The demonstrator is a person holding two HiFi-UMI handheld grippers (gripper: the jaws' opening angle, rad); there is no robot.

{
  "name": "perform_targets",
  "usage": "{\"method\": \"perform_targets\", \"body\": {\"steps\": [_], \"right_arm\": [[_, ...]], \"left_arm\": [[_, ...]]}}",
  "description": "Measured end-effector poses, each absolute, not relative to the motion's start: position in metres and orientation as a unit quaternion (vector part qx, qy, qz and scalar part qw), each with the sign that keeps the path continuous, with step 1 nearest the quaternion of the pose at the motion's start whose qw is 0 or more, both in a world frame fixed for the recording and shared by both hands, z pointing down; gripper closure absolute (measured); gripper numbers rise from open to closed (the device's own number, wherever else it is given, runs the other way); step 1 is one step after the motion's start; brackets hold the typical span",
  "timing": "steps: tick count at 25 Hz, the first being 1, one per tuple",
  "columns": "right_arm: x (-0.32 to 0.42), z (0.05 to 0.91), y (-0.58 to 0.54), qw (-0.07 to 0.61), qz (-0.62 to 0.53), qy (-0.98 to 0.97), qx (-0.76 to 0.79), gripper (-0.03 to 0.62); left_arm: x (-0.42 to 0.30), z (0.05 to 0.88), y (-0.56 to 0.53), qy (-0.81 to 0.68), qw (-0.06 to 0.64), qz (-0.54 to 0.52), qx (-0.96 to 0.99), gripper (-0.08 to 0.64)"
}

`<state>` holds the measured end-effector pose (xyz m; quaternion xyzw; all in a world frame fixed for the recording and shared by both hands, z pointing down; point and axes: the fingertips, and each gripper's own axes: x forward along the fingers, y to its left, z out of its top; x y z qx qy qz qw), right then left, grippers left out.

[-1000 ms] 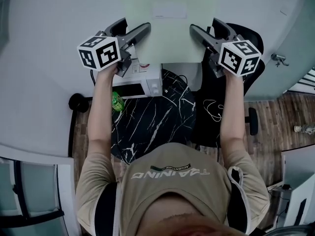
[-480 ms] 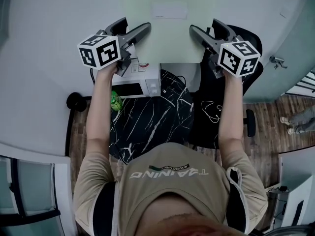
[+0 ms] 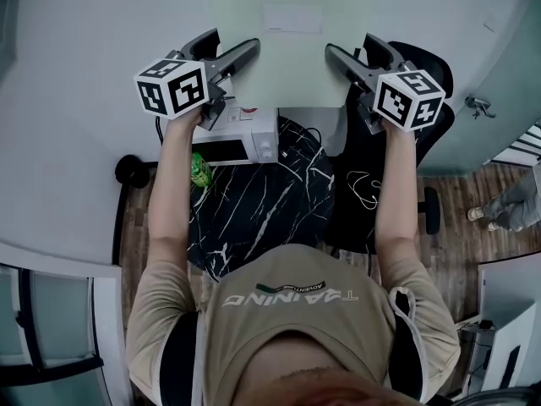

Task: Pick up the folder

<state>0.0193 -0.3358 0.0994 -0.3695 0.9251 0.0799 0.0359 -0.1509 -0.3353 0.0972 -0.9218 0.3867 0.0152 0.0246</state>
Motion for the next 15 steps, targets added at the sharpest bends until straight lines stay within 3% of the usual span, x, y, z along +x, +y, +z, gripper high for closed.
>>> {"method": "perform_targets", "body": {"steps": [15], "right_arm": [[0.0187,0.1007,-0.3403,0.026,0.075,0.925,-0.372,0.290]], "left_arm": [[-0.1515,0.0992,-0.3415,0.383,0.014,0.015,-0.924,0.238]]}}
